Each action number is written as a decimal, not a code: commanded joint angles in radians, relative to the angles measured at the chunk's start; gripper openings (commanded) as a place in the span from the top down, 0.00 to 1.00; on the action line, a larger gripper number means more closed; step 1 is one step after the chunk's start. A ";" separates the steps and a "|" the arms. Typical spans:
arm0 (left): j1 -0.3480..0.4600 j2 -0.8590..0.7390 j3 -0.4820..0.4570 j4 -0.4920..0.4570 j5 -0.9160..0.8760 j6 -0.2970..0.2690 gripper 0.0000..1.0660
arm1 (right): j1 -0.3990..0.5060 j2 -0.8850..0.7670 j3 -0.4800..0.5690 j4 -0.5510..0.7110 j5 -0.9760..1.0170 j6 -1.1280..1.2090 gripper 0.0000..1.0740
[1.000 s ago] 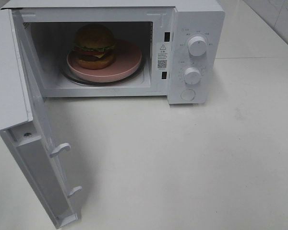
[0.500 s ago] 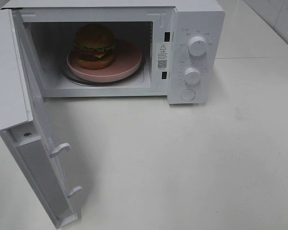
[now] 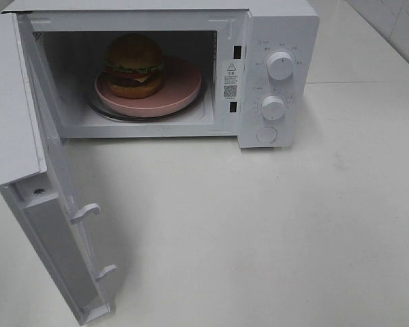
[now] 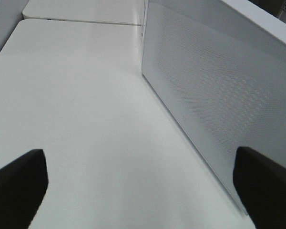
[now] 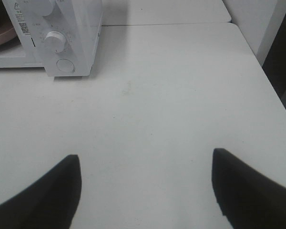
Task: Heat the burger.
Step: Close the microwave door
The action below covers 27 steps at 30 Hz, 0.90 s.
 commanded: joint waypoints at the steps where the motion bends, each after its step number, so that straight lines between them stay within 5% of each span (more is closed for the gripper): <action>1: 0.001 -0.015 0.002 0.002 0.001 0.000 0.08 | -0.006 -0.027 0.001 0.003 -0.002 -0.009 0.30; 27: 0.001 -0.015 0.002 -0.002 0.001 0.000 0.08 | -0.006 -0.027 0.001 0.003 -0.002 -0.009 0.30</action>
